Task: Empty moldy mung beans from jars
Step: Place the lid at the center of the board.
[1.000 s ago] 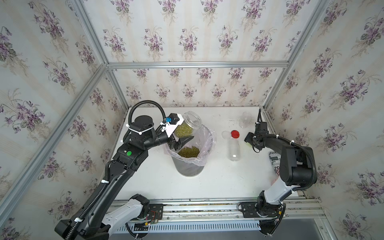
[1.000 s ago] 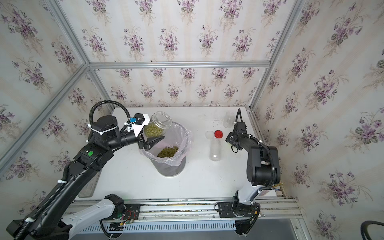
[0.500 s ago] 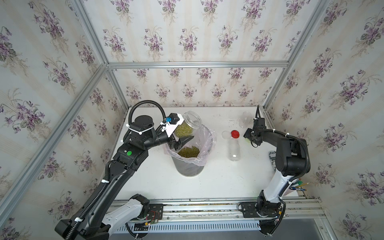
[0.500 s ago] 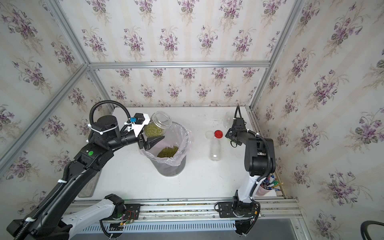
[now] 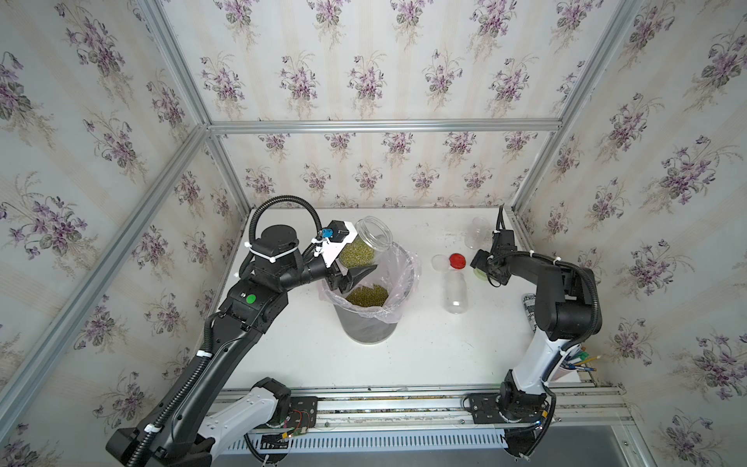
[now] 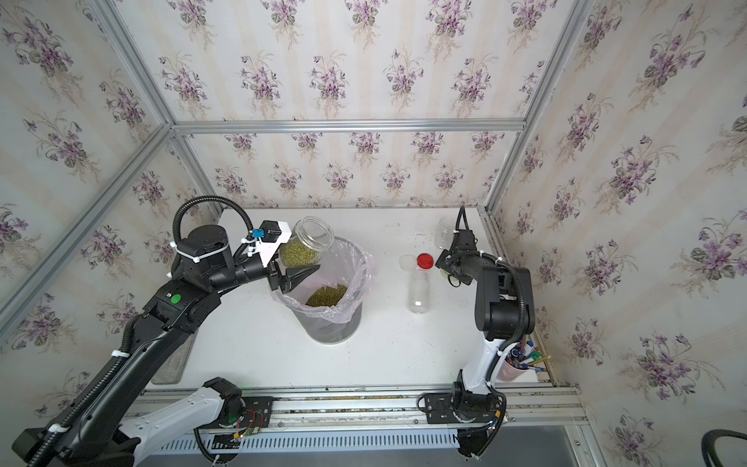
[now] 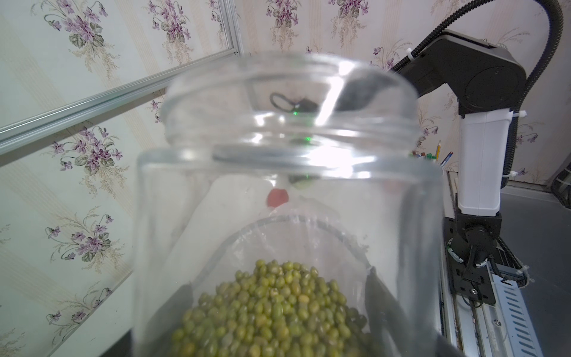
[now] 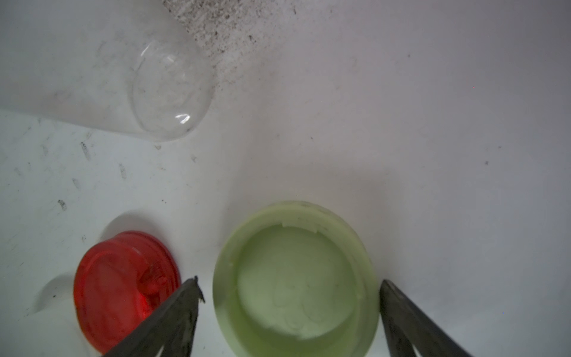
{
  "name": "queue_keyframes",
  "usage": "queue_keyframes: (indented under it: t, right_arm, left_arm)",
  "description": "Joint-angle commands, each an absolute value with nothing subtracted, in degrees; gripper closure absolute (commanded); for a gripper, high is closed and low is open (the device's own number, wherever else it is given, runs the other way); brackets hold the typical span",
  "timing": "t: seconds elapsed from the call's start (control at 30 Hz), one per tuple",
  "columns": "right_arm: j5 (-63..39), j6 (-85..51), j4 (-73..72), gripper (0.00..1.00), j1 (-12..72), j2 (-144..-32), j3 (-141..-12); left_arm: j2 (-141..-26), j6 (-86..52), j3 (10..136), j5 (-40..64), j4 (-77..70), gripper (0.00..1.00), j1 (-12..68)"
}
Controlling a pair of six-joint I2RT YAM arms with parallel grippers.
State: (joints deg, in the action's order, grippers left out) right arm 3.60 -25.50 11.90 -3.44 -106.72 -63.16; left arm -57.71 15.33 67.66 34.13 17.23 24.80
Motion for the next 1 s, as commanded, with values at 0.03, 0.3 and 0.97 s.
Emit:
queue_keyframes:
  t: [0.03, 0.3, 0.97]
  right_arm:
    - [3.91, -26.33, 13.04, 0.08, -3.43, -105.02, -63.63]
    - [4.38, -27.13, 16.08, 0.07, -3.47, -98.59, -63.16]
    - [-4.67, -23.01, 26.12, 0.08, -3.30, -72.22, -62.17]
  left_arm:
    - [-57.65, 14.92, 67.85, 34.28, 12.22, 0.99, 24.78]
    - [-57.66, 14.74, 68.03, 32.86, 12.16, 0.99, 24.78]
    - [-56.38, 17.21, 68.38, 24.21, 12.15, 1.00, 24.78]
